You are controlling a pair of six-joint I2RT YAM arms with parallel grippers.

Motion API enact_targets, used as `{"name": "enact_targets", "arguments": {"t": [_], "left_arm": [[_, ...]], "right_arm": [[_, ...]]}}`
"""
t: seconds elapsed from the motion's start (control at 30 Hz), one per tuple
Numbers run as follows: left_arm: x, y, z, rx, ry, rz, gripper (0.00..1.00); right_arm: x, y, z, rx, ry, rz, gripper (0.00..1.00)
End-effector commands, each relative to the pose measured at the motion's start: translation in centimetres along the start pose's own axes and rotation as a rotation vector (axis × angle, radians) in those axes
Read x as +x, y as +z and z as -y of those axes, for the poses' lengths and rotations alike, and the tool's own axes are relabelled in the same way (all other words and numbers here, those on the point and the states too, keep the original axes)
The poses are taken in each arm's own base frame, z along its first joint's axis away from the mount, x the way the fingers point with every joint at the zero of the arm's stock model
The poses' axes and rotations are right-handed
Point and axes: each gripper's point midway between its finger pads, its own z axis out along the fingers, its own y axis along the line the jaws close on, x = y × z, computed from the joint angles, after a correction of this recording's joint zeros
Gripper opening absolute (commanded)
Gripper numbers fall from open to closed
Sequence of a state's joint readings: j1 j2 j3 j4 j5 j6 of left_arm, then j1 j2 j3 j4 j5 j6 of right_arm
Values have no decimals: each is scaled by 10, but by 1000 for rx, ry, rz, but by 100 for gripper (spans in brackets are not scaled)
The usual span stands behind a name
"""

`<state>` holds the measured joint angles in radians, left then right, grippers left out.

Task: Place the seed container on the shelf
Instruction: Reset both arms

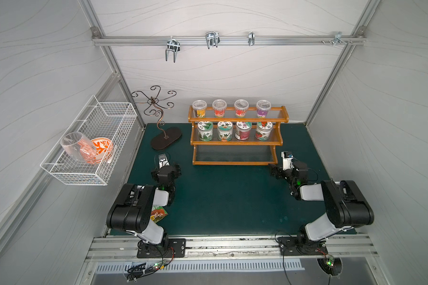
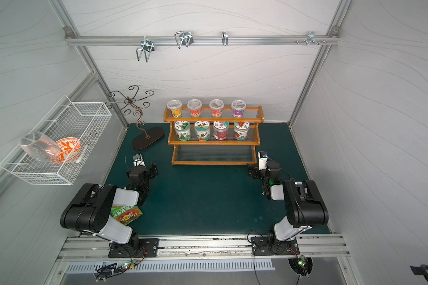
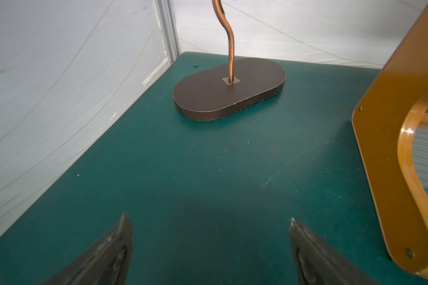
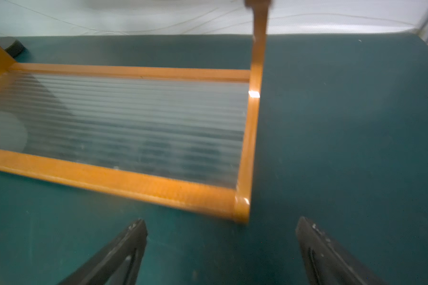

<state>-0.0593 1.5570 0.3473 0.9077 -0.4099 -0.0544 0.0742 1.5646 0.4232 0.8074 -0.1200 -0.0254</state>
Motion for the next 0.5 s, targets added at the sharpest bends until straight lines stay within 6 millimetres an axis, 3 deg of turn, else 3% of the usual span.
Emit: {"name": "enact_targets", "arguments": {"t": [0.0, 0.47], "left_arm": [[-19, 8, 3, 7, -24, 35, 100], [-19, 7, 2, 9, -25, 32, 100]], "right_arm": [[-2, 4, 12, 34, 21, -13, 99], [-2, 5, 11, 42, 14, -23, 99]]}}
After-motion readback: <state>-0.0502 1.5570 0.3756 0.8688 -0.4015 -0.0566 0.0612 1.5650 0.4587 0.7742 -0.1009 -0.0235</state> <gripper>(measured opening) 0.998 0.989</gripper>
